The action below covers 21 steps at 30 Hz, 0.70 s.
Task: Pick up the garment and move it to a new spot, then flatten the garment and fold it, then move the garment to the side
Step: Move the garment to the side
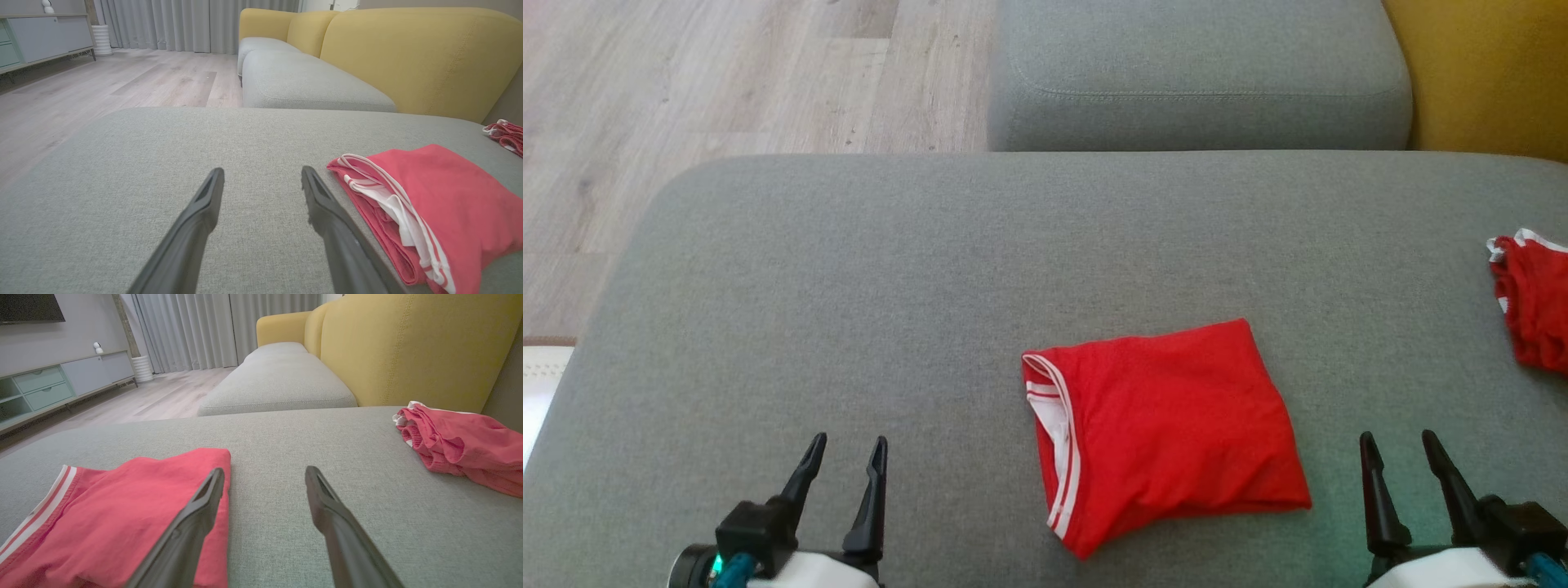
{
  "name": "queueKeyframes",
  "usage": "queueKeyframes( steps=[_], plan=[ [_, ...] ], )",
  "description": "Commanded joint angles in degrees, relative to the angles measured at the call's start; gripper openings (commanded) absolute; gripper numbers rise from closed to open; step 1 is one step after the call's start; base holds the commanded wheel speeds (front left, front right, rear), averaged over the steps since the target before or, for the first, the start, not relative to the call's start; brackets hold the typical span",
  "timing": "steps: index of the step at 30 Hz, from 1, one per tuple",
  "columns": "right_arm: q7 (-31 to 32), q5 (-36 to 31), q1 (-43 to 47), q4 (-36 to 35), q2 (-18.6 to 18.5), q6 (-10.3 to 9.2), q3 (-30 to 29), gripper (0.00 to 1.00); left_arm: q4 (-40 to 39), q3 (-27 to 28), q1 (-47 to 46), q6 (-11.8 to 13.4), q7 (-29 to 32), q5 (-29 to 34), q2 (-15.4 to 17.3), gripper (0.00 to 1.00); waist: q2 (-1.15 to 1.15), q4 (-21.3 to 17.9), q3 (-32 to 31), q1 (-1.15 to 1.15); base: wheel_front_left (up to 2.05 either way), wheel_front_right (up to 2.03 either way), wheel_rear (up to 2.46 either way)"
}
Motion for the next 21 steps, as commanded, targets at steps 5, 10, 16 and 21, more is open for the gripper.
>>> queueKeyframes(
  steps=[5,10,16,21],
  plan=[
    [-0.79,0.74,-2.48,-0.98,-0.58,-0.04,1.19,1.0,-1.7,2.36,-2.04,-0.23,-0.7,0.52,-0.23,1.0,0.0,0.03,0.21,0.0,0.0,0.0,0.0],
    [4.74,5.19,-6.77,-1.55,-1.48,-0.04,2.24,1.0,-1.86,2.63,-2.03,-0.22,-0.7,0.55,-0.23,1.0,0.0,-0.39,0.53,0.0,0.0,0.0,0.0],
    [25.27,13.55,-14.7,-3.8,-5.65,-0.04,6.17,1.0,-1.53,1.88,-2.59,-0.4,-0.7,0.55,-0.23,1.0,0.0,-0.55,1.52,0.0,0.0,0.0,0.0],
    [40.49,16.92,-19.54,-2.41,-6.91,-0.04,6.6,1.0,-0.95,0.89,-3.79,-0.54,-0.7,0.5,-0.23,1.0,0.0,0.73,2.4,0.0,0.0,0.0,0.0]
  ],
)
